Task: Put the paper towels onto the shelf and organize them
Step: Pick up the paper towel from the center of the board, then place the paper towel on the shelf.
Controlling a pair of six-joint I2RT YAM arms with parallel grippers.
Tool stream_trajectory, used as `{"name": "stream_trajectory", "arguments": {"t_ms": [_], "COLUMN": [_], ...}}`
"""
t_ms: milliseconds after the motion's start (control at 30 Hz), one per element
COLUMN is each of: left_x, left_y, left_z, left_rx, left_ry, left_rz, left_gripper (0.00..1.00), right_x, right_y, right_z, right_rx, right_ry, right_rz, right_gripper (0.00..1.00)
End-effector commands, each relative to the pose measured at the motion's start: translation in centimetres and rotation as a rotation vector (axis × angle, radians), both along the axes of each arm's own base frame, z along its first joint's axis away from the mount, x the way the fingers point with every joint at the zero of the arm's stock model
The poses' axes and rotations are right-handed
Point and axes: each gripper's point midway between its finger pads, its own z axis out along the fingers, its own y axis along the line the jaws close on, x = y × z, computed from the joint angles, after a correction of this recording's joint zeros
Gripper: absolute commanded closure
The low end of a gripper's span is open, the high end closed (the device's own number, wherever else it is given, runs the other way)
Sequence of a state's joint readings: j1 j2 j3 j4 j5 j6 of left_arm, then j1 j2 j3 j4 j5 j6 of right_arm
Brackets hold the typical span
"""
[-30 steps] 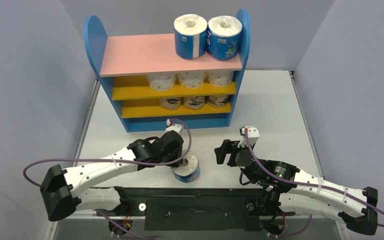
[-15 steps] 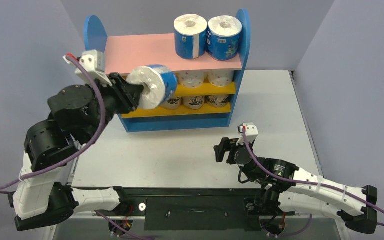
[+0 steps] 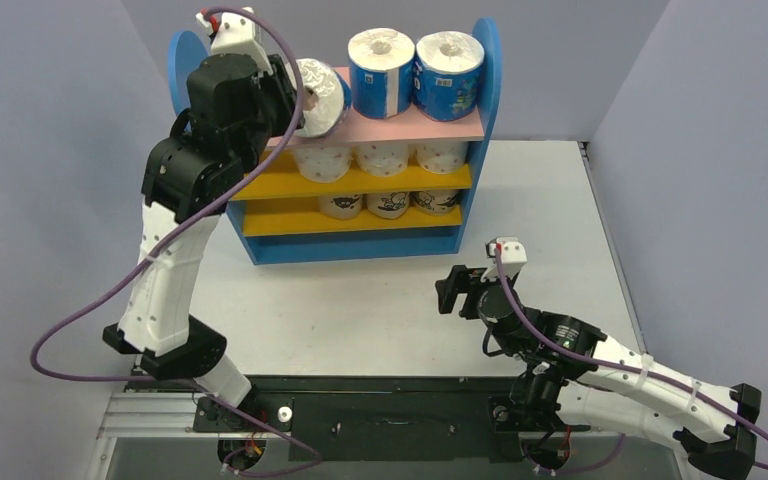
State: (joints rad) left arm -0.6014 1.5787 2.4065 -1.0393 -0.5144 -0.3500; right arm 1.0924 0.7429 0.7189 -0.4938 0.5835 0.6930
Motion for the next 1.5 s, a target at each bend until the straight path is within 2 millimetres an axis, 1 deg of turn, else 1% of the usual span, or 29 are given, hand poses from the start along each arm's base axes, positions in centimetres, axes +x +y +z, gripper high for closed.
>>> {"name": "stream_trajectory", "arguments": {"t_ms": [0, 33, 167, 333, 400, 500, 633, 900, 967, 1067, 1200, 1467], "left_x": [2.1, 2.6, 3.4, 3.8, 3.5, 2.5, 1.4, 0.5, 0.3, 0.6, 1.4, 2.6], "left_y": [-0.3, 0.0, 0.3, 0.2, 0.3, 0.6, 1.2, 2.0, 2.2, 2.3, 1.9, 1.4], "left_z": [4.0, 3.7, 3.6, 3.7, 4.1, 5.0, 5.7, 5.9, 5.9, 5.3, 4.2, 3.1], "left_rx": [-0.148, -0.146, -0.161, -0.19, -0.2, -0.217, -0.222, -0.209, -0.203, -0.186, -0.169, -0.145], "left_ry": [-0.104, -0.097, -0.105, -0.101, -0.105, -0.126, -0.144, -0.147, -0.145, -0.128, -0.1, -0.071], "left_rz": [-0.043, -0.032, -0.025, -0.043, -0.048, -0.055, -0.055, -0.039, -0.032, -0.023, -0.021, -0.021], "left_gripper": [0.99, 0.99, 0.97, 0.95, 0.95, 0.95, 0.94, 0.94, 0.93, 0.92, 0.9, 0.78], "right_x": [0.6, 0.7, 0.9, 1.1, 1.2, 1.1, 1.1, 1.0, 1.0, 1.1, 1.1, 1.2], "right_y": [-0.4, -0.5, -0.8, -0.9, -0.8, -0.6, -0.4, -0.2, -0.2, -0.2, -0.1, -0.4], "right_z": [2.8, 2.9, 2.4, 2.0, 2.0, 1.9, 1.6, 1.4, 1.4, 1.4, 1.3, 1.4], "right_rx": [0.062, 0.061, 0.052, 0.048, 0.052, 0.06, 0.074, 0.089, 0.089, 0.085, 0.083, 0.088], "right_ry": [-0.05, -0.052, -0.046, -0.04, -0.038, -0.032, -0.024, -0.017, -0.017, -0.018, -0.015, -0.021], "right_rz": [-0.006, -0.008, -0.014, -0.017, -0.015, -0.011, -0.008, -0.005, -0.006, -0.009, -0.006, -0.018], "right_gripper": [0.23, 0.23, 0.23, 0.23, 0.23, 0.23, 0.23, 0.23, 0.23, 0.23, 0.23, 0.23]}}
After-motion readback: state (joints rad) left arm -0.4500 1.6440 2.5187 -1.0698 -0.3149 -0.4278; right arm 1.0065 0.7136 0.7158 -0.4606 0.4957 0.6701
